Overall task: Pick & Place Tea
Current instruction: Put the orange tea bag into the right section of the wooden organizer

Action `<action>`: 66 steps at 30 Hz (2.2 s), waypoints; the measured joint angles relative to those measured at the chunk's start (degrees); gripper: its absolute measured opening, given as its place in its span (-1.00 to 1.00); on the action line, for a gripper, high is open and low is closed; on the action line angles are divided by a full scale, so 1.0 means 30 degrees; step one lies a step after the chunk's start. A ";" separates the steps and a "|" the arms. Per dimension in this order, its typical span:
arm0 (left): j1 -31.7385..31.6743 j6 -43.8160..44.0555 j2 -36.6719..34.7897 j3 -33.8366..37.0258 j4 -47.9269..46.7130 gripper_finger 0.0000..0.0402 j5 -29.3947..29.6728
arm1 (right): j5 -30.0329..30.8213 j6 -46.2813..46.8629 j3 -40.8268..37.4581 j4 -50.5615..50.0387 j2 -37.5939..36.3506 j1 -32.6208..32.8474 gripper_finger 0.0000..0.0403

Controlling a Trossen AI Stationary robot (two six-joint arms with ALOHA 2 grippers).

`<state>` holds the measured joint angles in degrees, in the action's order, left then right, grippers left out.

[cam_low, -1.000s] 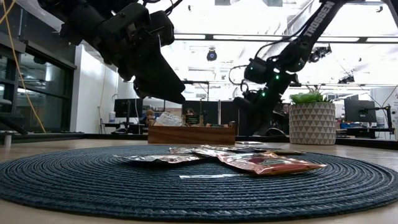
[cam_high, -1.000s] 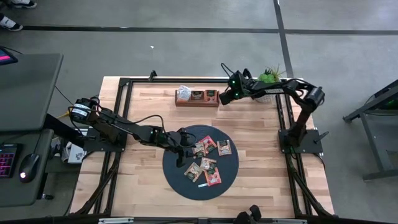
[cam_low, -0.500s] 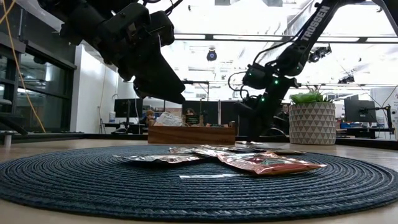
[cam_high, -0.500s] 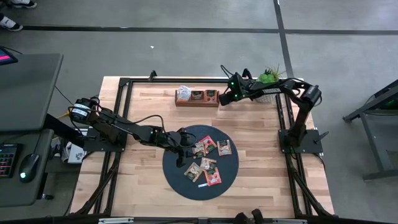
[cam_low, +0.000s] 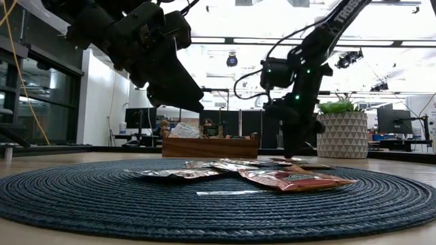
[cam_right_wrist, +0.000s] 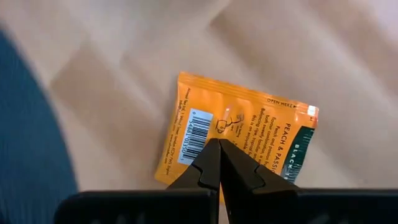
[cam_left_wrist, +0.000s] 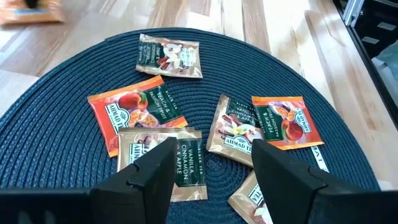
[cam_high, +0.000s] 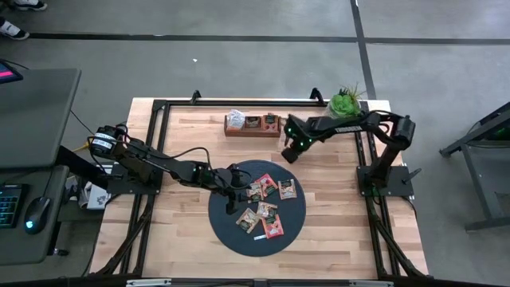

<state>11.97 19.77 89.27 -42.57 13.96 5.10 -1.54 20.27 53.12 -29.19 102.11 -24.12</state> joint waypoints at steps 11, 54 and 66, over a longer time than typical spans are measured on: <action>-0.0007 -0.1152 0.0001 0.0000 0.1158 0.03 -0.0539 | 0.0649 -0.3512 -0.0066 -0.4753 -0.0703 0.2866 -1.00; 0.0000 -0.2515 0.0001 0.0000 0.1159 0.03 -0.1075 | -0.1920 -0.5567 -0.5151 -0.3390 -0.9872 0.2289 0.23; 0.0000 -0.2653 0.0001 -0.0003 0.1120 0.03 -0.1030 | -0.1489 -0.5274 -0.5275 -0.2139 -0.6709 0.2287 0.37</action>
<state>11.97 11.81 89.27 -42.57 17.31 2.01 -6.01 4.45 37.30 -35.61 81.99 -17.26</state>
